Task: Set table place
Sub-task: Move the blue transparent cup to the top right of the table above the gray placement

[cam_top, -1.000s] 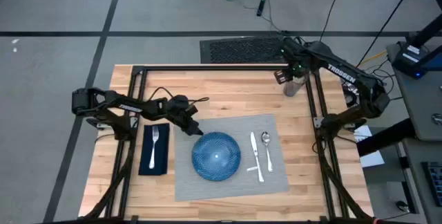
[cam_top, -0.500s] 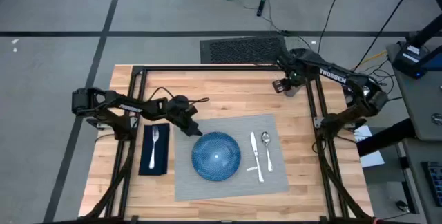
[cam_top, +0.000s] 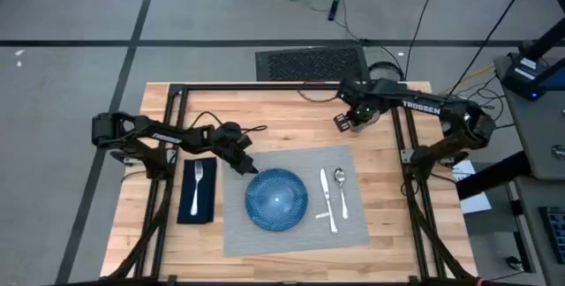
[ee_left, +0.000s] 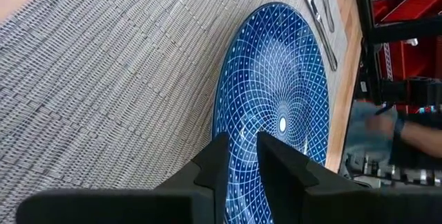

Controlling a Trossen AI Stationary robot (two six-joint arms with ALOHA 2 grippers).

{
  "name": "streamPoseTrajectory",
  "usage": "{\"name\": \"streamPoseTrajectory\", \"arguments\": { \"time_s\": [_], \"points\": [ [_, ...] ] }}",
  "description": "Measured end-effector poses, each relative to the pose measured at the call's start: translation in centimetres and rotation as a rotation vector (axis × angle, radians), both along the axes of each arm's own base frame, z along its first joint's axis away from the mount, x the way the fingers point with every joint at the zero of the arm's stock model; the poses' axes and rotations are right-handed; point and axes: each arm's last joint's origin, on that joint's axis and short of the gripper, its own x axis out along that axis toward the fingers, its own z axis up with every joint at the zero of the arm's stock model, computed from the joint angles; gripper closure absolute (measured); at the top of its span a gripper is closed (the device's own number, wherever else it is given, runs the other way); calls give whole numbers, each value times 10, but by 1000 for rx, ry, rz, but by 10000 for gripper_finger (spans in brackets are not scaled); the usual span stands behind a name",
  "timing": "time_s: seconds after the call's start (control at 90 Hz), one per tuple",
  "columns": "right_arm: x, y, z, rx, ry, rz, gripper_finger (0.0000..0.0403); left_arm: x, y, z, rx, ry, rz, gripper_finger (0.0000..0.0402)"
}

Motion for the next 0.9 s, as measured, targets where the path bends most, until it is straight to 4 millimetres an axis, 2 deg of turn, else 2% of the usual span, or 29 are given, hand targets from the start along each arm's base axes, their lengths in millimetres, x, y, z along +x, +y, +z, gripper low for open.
{"name": "streamPoseTrajectory", "arguments": {
  "time_s": [0.156,0.311,0.667,0.9],
  "points": [
    [11,19,0,4,-28,25,401,0,0,0,0,0,0,341],
    [17,27,1,6,-51,36,402,0,0,0,0,0,0,341],
    [23,28,8,8,-103,48,402,0,0,0,0,0,0,341],
    [26,27,9,-10,-126,51,376,0,0,0,0,-1,0,341]
  ]
}}
